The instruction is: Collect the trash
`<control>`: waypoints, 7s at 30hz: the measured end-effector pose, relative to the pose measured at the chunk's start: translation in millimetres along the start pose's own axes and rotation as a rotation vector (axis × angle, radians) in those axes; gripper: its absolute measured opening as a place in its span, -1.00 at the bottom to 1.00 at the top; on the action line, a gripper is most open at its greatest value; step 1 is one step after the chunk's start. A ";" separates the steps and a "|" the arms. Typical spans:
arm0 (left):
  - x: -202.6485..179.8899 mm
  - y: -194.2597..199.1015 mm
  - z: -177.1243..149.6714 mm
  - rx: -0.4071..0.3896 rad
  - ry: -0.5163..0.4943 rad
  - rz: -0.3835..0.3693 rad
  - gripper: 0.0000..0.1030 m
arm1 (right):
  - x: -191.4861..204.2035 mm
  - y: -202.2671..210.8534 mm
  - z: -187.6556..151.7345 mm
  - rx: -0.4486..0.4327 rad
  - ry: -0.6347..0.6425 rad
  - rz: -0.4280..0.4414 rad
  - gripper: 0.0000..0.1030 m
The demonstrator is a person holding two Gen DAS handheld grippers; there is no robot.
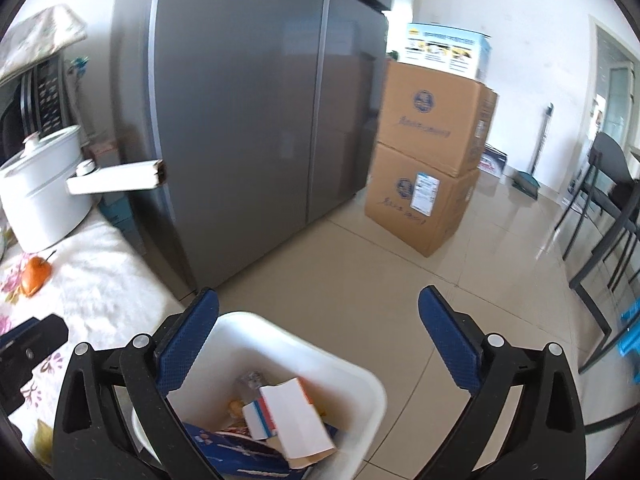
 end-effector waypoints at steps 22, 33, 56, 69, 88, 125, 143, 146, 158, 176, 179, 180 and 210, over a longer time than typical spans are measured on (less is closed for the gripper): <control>163.8 47.0 -14.9 0.043 0.168 0.278 0.53 | 165.8 7.0 -26.1 0.077 0.175 0.196 0.86; 285.8 96.1 -34.5 0.058 0.305 0.530 0.59 | 243.0 14.9 -50.2 0.129 0.237 0.305 0.86; 333.3 79.1 -66.7 0.094 0.326 0.479 -0.27 | 297.1 -15.5 -75.4 0.347 0.138 0.422 0.86; 294.0 165.9 -14.1 -0.161 0.292 0.411 -0.27 | 384.8 -54.3 -71.5 0.539 -0.141 0.516 0.86; 326.7 175.2 -39.8 -0.146 0.466 0.377 -0.26 | 403.9 -26.1 -97.8 0.452 0.104 0.558 -0.57; 240.3 154.4 -3.1 -0.229 0.247 0.353 -0.25 | 302.2 81.7 -19.1 0.028 0.141 0.589 -0.58; 108.1 74.5 12.1 -0.158 0.091 0.107 -0.25 | 123.2 33.5 10.4 0.024 0.053 0.290 -0.48; 67.9 57.2 12.3 -0.138 0.053 0.032 -0.25 | 79.1 30.3 13.2 0.024 0.000 0.228 -0.08; -65.0 -10.2 -9.2 -0.009 -0.168 -0.107 0.06 | -55.8 35.5 -2.7 -0.031 -0.076 -0.067 0.86; -59.2 42.9 19.3 -0.256 -0.195 0.116 0.87 | -82.2 73.7 -8.1 -0.190 -0.167 -0.136 0.86; -53.9 45.0 17.4 -0.246 -0.189 0.134 0.87 | -77.1 76.3 -7.6 -0.188 -0.168 -0.107 0.86; -52.8 46.8 16.2 -0.246 -0.192 0.140 0.87 | -75.1 78.1 -7.1 -0.191 -0.165 -0.100 0.86; -43.0 51.5 5.2 -0.170 -0.172 0.180 0.87 | -50.6 89.3 -4.3 -0.211 -0.112 -0.067 0.86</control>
Point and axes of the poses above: each gripper's, at about its wrist camera, not at the fingertips, and y roughly against the way its jaws point, x to its left, z to its top, the point moved 7 cm from there along -y, roughly the way its jaws point, and after that the axes turned 9 degrees about -y, right-handed, at the moved point
